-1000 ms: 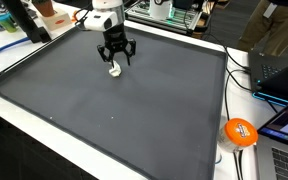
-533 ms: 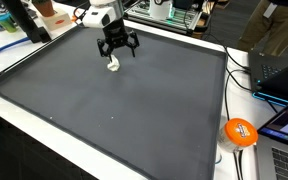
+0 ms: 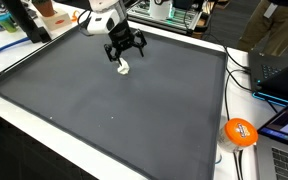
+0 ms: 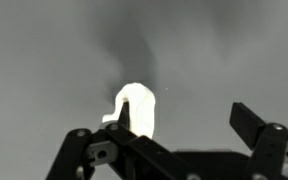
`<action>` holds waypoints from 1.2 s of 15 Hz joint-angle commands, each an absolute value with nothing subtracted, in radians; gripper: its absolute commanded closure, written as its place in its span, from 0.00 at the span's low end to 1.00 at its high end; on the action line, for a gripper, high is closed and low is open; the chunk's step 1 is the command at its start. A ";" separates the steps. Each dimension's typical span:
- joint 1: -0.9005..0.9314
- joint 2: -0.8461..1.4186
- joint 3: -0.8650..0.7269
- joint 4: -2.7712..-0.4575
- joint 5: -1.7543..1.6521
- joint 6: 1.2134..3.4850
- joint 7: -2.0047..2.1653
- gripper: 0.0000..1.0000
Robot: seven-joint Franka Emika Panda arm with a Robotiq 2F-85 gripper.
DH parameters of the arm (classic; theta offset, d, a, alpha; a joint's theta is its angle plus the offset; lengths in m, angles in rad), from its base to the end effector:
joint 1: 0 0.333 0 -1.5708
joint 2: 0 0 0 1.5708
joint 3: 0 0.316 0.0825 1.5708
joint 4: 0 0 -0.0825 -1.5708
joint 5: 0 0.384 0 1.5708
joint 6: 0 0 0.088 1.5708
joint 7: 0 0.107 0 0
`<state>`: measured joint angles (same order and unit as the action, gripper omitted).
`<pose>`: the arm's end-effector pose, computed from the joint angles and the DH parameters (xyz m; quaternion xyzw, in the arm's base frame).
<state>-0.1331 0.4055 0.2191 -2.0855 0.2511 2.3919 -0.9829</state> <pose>0.5747 0.0509 0.2258 -0.9003 -0.4145 -0.0107 0.1324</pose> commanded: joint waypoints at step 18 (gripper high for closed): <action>-0.109 0.296 0.155 -2.091 0.212 2.223 -0.851 0.00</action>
